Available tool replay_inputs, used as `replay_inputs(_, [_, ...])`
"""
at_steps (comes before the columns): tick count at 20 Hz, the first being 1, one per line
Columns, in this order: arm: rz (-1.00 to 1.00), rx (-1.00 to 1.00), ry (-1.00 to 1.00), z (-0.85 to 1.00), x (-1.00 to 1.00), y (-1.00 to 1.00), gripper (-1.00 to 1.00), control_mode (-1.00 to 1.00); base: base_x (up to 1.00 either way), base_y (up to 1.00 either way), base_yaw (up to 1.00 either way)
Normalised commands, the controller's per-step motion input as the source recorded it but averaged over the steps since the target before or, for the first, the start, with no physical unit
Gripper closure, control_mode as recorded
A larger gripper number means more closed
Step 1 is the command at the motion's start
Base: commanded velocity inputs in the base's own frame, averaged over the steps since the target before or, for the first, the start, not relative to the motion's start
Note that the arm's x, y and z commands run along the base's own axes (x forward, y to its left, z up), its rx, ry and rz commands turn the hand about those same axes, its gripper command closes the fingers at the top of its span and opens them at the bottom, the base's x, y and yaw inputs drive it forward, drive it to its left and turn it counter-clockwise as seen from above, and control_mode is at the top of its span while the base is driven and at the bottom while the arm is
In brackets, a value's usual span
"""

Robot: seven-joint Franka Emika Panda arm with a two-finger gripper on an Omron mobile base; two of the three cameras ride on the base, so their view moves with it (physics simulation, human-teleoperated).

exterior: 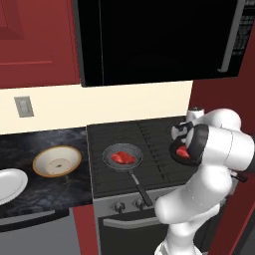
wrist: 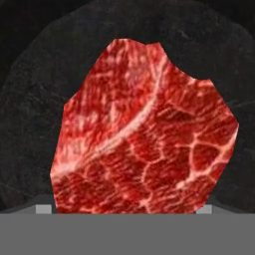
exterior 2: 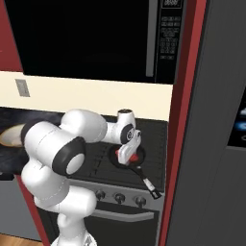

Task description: Place one of the steaks on the plate and the other in the bowl. Then place the bowl in the fridge.

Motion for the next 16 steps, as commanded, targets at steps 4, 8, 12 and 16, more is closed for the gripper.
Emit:
replay_inputs(4, [0.00, 0.05, 0.00, -0.20, 0.00, -0.11, -1.00, -1.00, 0.00, 0.00, 0.00])
replay_inputs(8, [0.02, 0.05, 0.00, -0.22, 0.00, 0.00, 1.00, -1.00, 0.00, 0.00, 0.00])
replay_inputs(12, [0.01, 0.03, -0.03, -0.13, 0.00, 0.00, 1.00, -1.00, 0.00, 0.00, 0.00])
replay_inputs(16, [0.00, 0.00, -0.01, 0.00, -0.02, 0.04, 1.00, -1.00, 0.00, 0.00, 0.00])
